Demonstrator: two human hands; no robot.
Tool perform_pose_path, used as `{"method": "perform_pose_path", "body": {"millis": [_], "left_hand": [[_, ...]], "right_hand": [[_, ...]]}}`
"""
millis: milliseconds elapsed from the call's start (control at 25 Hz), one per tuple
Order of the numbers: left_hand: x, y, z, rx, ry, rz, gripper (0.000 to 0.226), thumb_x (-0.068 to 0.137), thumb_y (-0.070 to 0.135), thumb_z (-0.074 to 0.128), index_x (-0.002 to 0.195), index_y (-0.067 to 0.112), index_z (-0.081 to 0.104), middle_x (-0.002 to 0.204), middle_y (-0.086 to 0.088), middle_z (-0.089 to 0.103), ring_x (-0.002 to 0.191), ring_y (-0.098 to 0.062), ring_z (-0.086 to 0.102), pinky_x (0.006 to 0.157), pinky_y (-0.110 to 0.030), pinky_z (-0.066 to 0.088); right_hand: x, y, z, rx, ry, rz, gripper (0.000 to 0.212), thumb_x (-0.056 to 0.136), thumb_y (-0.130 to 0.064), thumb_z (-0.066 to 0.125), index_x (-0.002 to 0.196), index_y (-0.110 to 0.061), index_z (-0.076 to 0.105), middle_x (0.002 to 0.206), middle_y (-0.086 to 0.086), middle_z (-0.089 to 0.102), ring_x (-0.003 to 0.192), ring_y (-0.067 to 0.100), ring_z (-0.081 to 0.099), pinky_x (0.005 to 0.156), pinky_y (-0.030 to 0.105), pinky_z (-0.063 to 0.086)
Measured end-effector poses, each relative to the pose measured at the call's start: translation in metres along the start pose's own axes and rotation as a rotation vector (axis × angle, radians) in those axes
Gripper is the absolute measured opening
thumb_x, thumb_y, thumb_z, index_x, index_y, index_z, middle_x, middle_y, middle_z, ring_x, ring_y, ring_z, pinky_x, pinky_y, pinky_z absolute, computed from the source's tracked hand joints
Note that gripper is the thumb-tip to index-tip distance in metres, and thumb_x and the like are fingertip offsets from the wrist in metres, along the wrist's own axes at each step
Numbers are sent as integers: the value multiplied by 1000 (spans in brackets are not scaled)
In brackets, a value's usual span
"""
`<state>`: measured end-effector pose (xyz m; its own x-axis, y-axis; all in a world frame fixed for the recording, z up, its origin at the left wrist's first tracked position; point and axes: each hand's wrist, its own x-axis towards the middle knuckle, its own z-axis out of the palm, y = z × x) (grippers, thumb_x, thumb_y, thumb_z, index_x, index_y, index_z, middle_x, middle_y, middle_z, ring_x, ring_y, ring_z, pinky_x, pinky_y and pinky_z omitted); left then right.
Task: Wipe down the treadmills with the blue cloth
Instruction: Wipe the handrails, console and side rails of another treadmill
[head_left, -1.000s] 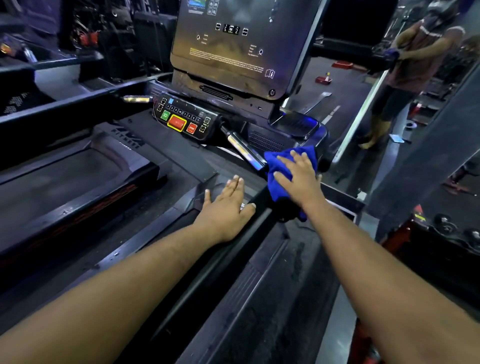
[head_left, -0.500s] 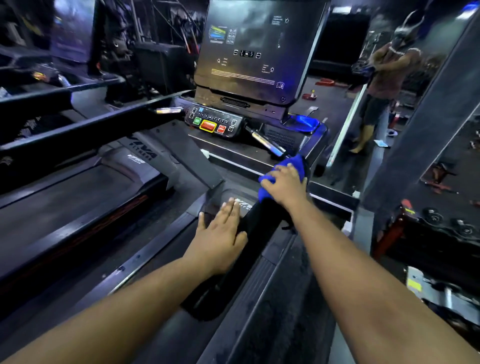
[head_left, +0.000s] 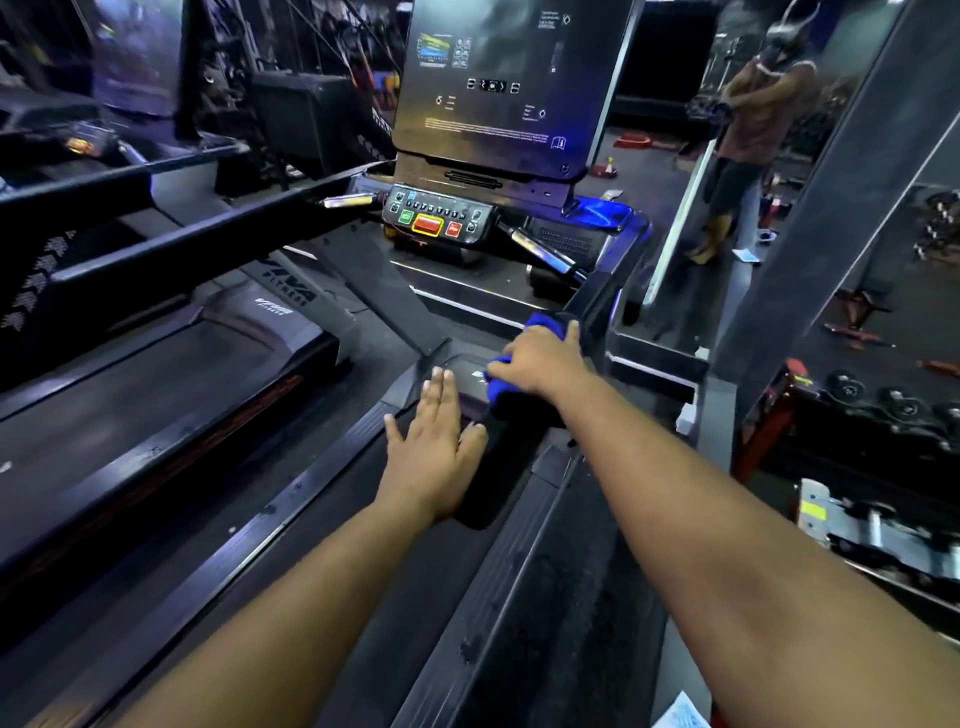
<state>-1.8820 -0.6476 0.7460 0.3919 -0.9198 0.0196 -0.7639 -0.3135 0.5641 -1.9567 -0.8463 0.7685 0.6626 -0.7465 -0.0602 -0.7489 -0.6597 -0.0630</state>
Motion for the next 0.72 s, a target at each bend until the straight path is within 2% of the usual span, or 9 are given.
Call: {"method": "perform_pose_path", "body": {"millis": [80,160,200,280,360,480,600,640,720], "left_hand": [[-1,-1,2,-5,65,17,74,94,53,18,157,25,-10,164,12,-17,143,7,-20,120,-50,-14],[0,-4,5,-41,132,40,82,84,59,10,157,28,-9,163,15,-18,141,10,-23,120,-47,-16],[-2,-6,5,-61,156,49,82,83,59,10,157,29,-8,163,17,-17,142,11,-22,120,-46,-16],[1,-7,9,-68,155,72,79,85,59,12,157,32,-6,162,20,-15,143,11,-20,121,-43,-16],[0,-9,7,-33,118,113,75,87,60,13,156,36,-6,161,22,-16,143,12,-20,122,-40,-15],[8,-8,11,22,27,142,71,88,63,13,154,42,-4,159,27,-17,143,12,-20,122,-40,-13],[8,-10,11,2,-17,141,73,88,64,15,156,41,0,160,27,-15,144,12,-17,123,-41,-12],[7,-10,11,-6,-23,137,74,88,64,16,156,40,0,160,28,-14,144,12,-17,123,-40,-12],[7,-9,11,-7,-42,128,74,87,64,16,156,40,1,160,28,-12,143,14,-16,123,-40,-12]], "right_hand": [[-15,-25,3,-97,18,-145,47,92,-58,40,108,-27,72,117,-2,68,125,20,51,118,57,6],[-45,-26,21,74,205,-311,43,89,-56,42,100,-27,72,109,-4,70,118,18,56,117,49,12],[-64,-22,35,236,347,-367,43,87,-56,43,103,-28,72,112,-6,69,121,16,55,117,47,12],[-88,-11,74,533,584,-395,49,88,-53,46,126,-27,64,137,-4,59,138,17,42,120,46,8],[-88,-8,107,774,668,-268,60,94,-53,42,148,-24,43,160,0,31,152,21,17,122,45,5],[-25,26,96,1196,606,62,70,94,-47,47,154,-22,23,165,-1,3,151,12,-6,122,31,-2],[52,81,81,1362,527,291,70,98,-29,52,156,-11,17,165,7,1,152,17,-5,121,27,-1],[65,90,84,1400,513,340,69,100,-31,51,157,-12,17,166,5,3,153,19,-3,123,30,2],[57,84,93,1462,479,450,80,92,-58,50,157,-23,18,166,-1,9,152,17,8,125,39,11]]}}
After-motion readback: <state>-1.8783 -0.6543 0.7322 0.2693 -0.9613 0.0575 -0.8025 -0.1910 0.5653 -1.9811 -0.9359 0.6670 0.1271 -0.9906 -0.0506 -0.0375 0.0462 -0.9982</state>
